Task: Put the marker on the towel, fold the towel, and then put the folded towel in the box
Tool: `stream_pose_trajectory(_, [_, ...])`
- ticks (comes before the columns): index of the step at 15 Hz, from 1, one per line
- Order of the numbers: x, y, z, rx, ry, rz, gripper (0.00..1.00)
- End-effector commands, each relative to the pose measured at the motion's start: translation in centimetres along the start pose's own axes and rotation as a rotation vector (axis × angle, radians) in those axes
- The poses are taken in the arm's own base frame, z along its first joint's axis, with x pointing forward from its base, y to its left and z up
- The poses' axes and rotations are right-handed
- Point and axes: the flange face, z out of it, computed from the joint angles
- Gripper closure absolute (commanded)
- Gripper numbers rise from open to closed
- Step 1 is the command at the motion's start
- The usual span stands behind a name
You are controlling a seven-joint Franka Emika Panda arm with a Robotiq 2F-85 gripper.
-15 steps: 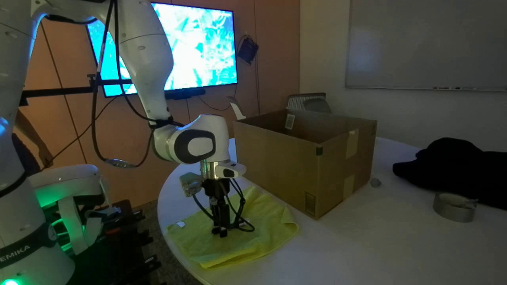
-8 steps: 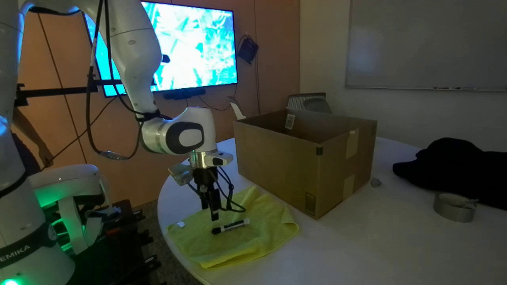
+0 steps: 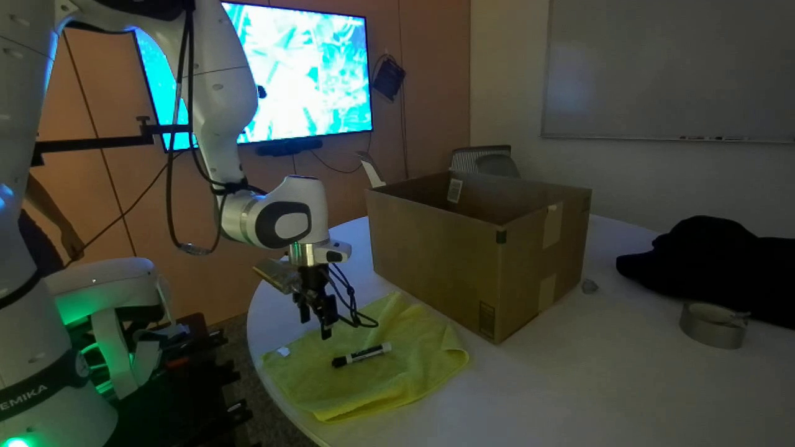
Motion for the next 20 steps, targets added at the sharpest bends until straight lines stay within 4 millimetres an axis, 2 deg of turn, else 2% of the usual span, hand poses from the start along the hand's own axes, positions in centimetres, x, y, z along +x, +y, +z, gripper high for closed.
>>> stream_pose_trajectory(1, [1.0,0.5,1.5,0.030,-0.004,-0.039,0.00])
stream_pose_trajectory(3, [1.2,1.2,2.1,0.045,-0.017,-0.040,0.02])
stream_pose_trajectory(4, [1.4,1.3,2.2,0.053,-0.017,-0.041,0.24])
stream_pose_trajectory(6, [1.4,1.6,2.1,0.064,-0.014,-0.044,0.29])
stream_pose_trajectory(7, [1.4,1.6,1.9,0.067,-0.009,-0.048,0.36])
stream_pose_trajectory(11, [1.1,1.6,0.6,0.064,0.009,-0.071,0.69])
stream_pose_trajectory(15, [0.5,1.8,-1.5,0.052,0.043,-0.087,0.97])
stream_pose_trajectory(16, [0.2,2.1,-2.2,0.056,0.060,-0.082,1.00])
stream_pose_trajectory(20, [-0.8,4.7,-4.8,0.062,0.123,0.000,0.98])
